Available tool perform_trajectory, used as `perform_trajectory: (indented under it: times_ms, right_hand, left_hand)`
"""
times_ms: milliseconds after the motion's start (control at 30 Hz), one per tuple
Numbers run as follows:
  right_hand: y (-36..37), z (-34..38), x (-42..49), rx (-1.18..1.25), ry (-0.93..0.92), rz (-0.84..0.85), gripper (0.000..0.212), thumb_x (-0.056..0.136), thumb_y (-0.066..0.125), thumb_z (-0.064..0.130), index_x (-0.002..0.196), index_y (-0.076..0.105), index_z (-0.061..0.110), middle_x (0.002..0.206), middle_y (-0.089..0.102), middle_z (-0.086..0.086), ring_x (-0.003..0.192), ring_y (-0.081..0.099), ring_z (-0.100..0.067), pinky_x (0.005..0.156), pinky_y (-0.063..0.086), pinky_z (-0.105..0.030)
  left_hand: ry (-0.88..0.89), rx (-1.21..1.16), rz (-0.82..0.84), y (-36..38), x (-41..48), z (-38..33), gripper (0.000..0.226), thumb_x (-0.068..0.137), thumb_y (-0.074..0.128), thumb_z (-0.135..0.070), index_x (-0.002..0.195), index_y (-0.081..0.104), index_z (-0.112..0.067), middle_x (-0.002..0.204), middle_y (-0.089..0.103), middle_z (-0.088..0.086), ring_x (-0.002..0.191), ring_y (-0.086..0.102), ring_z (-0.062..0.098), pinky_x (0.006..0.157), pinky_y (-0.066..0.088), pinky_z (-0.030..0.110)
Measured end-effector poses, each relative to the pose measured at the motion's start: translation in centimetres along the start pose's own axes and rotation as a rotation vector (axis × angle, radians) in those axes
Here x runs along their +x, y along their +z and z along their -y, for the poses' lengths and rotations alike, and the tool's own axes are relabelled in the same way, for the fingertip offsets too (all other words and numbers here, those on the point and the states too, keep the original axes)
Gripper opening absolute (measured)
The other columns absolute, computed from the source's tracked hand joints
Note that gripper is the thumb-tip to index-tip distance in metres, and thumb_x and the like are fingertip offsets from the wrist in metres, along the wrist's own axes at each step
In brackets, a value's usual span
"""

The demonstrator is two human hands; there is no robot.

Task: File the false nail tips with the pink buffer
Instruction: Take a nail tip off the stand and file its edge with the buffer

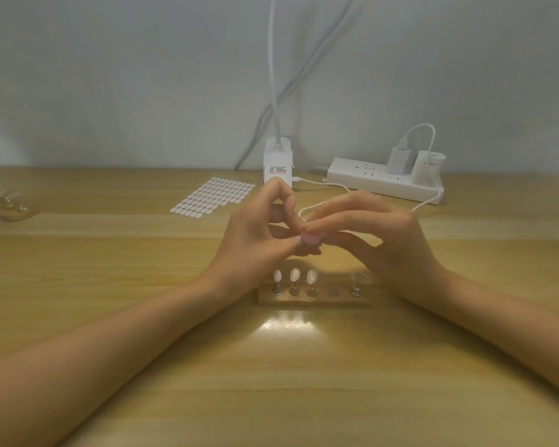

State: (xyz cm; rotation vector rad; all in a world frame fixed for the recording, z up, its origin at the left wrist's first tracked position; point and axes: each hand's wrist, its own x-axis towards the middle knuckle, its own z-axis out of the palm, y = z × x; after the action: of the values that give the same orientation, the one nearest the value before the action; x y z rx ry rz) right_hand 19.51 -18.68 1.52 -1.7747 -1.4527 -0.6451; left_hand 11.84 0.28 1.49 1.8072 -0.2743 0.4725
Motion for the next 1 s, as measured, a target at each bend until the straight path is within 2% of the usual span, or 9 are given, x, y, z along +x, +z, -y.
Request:
perform_trajectory:
  times_ms: [100, 200, 300, 467, 567, 667, 767, 867, 1000]
  right_hand:
    - [0.0, 0.0, 0.1, 0.015, 0.026, -0.02, 0.017, 0.087, 0.075, 0.003, 0.104, 0.078, 0.005, 0.101, 0.073, -0.009, 0.095, 0.07, -0.024, 0.081, 0.056, -0.045]
    - [0.2, 0.1, 0.2, 0.008, -0.03, 0.018, 0.016, 0.088, 0.074, 0.004, 0.103, 0.079, 0.006, 0.102, 0.073, -0.007, 0.097, 0.07, -0.02, 0.084, 0.055, -0.039]
    - [0.2, 0.1, 0.2, 0.012, 0.012, -0.021, 0.016, 0.087, 0.074, 0.004, 0.103, 0.078, 0.005, 0.103, 0.074, -0.008, 0.097, 0.071, -0.022, 0.083, 0.056, -0.045]
    - [0.0, 0.1, 0.1, 0.017, -0.01, -0.004, 0.016, 0.087, 0.074, 0.003, 0.102, 0.078, 0.005, 0.103, 0.073, -0.008, 0.097, 0.07, -0.02, 0.083, 0.056, -0.043]
    - [0.1, -0.4, -0.1, -0.054, -0.033, 0.0, 0.013, 0.089, 0.074, 0.006, 0.101, 0.079, 0.008, 0.103, 0.073, -0.005, 0.098, 0.068, -0.015, 0.086, 0.053, -0.037]
    - [-0.7, -1.9, -0.3, -0.029, 0.225, -0.117, 0.012, 0.089, 0.075, 0.012, 0.101, 0.078, 0.01, 0.099, 0.073, -0.004, 0.093, 0.066, -0.016, 0.082, 0.052, -0.04]
    - [-1.4, -2.7, -0.3, 0.144, 0.488, -0.204, 0.011, 0.09, 0.076, 0.021, 0.099, 0.078, 0.015, 0.1, 0.074, 0.003, 0.094, 0.067, -0.015, 0.081, 0.051, -0.046]
    - [-1.1, -2.5, -0.4, 0.21, 0.525, -0.181, 0.01, 0.088, 0.077, 0.027, 0.097, 0.078, 0.023, 0.098, 0.074, 0.01, 0.095, 0.069, -0.009, 0.08, 0.051, -0.04]
    - [-1.2, -2.2, -0.6, 0.247, 0.517, -0.127, 0.021, 0.085, 0.077, 0.042, 0.098, 0.077, 0.025, 0.099, 0.074, 0.009, 0.095, 0.07, -0.008, 0.079, 0.051, -0.038]
  left_hand:
    - [-0.015, 0.0, 0.009, -0.1, 0.1, 0.0, 0.042, 0.081, 0.08, 0.005, 0.089, 0.04, -0.008, 0.08, 0.072, 0.018, 0.072, 0.077, 0.028, 0.067, 0.064, 0.04]
    - [0.005, 0.008, 0.004, -0.1, 0.2, 0.1, 0.042, 0.082, 0.078, 0.006, 0.088, 0.04, -0.011, 0.075, 0.07, 0.011, 0.071, 0.077, 0.028, 0.066, 0.063, 0.036]
    - [-0.014, -0.015, 0.013, -0.2, 0.1, 0.2, 0.043, 0.081, 0.08, 0.003, 0.09, 0.04, -0.009, 0.077, 0.072, 0.013, 0.073, 0.077, 0.029, 0.067, 0.064, 0.04]
    - [-0.024, -0.041, 0.028, -0.1, 0.1, 0.1, 0.042, 0.082, 0.08, -0.001, 0.093, 0.04, -0.007, 0.078, 0.071, 0.011, 0.074, 0.078, 0.029, 0.069, 0.064, 0.041]
    - [-0.036, -0.057, 0.034, -0.1, 0.1, 0.2, 0.041, 0.082, 0.08, 0.001, 0.096, 0.044, -0.012, 0.078, 0.072, 0.007, 0.076, 0.078, 0.028, 0.071, 0.064, 0.037]
    - [-0.042, -0.079, -0.001, -0.3, 0.0, 0.1, 0.041, 0.083, 0.08, -0.001, 0.104, 0.048, -0.012, 0.084, 0.074, 0.004, 0.084, 0.078, 0.025, 0.077, 0.062, 0.033]
    - [-0.018, -0.097, -0.028, -0.8, -0.2, -0.5, 0.044, 0.083, 0.08, -0.008, 0.112, 0.047, -0.013, 0.088, 0.071, 0.0, 0.092, 0.077, 0.025, 0.091, 0.06, 0.043]
    - [0.062, -0.11, 0.01, -0.9, -0.6, -2.0, 0.042, 0.086, 0.076, -0.003, 0.114, 0.046, -0.012, 0.085, 0.067, -0.001, 0.093, 0.077, 0.023, 0.093, 0.059, 0.041]
    - [0.202, 0.057, 0.198, 0.4, -2.0, -4.1, 0.041, 0.082, 0.081, -0.011, 0.11, 0.053, -0.018, 0.082, 0.075, -0.006, 0.099, 0.075, 0.009, 0.095, 0.054, 0.025]
